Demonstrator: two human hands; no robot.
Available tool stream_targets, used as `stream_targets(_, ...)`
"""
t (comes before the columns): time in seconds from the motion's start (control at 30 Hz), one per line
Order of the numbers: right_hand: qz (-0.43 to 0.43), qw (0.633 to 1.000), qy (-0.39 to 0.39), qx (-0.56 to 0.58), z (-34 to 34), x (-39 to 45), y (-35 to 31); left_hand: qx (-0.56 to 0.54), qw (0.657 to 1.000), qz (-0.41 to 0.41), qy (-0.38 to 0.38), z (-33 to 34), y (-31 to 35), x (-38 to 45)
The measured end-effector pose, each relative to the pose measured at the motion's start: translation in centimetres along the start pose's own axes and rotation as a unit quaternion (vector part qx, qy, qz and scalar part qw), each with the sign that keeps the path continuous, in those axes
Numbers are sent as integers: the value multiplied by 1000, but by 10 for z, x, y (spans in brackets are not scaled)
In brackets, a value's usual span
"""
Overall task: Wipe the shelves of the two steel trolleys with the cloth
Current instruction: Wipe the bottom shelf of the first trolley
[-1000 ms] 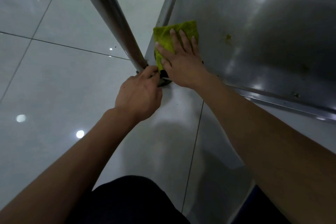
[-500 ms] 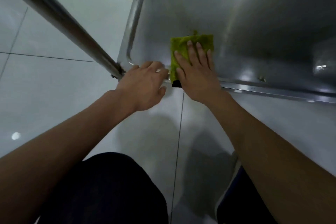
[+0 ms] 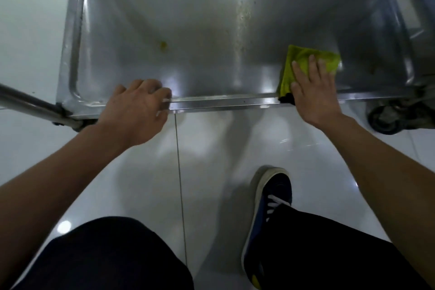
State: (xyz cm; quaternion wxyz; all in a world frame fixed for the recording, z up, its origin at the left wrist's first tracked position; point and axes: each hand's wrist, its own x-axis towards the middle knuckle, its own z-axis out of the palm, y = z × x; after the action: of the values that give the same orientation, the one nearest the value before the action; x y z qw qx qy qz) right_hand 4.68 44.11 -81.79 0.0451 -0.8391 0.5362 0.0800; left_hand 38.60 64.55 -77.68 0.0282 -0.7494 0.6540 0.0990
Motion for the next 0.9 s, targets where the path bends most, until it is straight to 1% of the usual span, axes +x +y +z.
stream_targets(0.07, 7, 1000, 3, 3, 2, 3, 4, 3, 1000, -26, 1, 1, -8, 0)
stream_targets(0.13, 11, 1000, 8, 2, 4, 5, -6, 1, 999, -46, 3, 1, -15, 0)
stream_targets(0.27, -3, 1000, 20, -10, 4, 9, -36, -1, 998, -54, 16, 3, -21, -1)
stream_targets(0.5, -61, 998, 25, 0, 3, 29, -135, -22, 998, -36, 46, 5, -36, -10)
stream_targets(0.67, -113, 993, 40, 9, 3, 40, -203, -22, 994, -86, 63, 7, -65, -21)
stream_targets(0.77, -144, 989, 39, 16, 4, 45, -242, -8, 992, -111, 60, 5, -76, -21)
stream_targets(0.9, -183, 982, 48, 18, 7, 51, -288, 31, 992, -110, 48, 7, -83, -29)
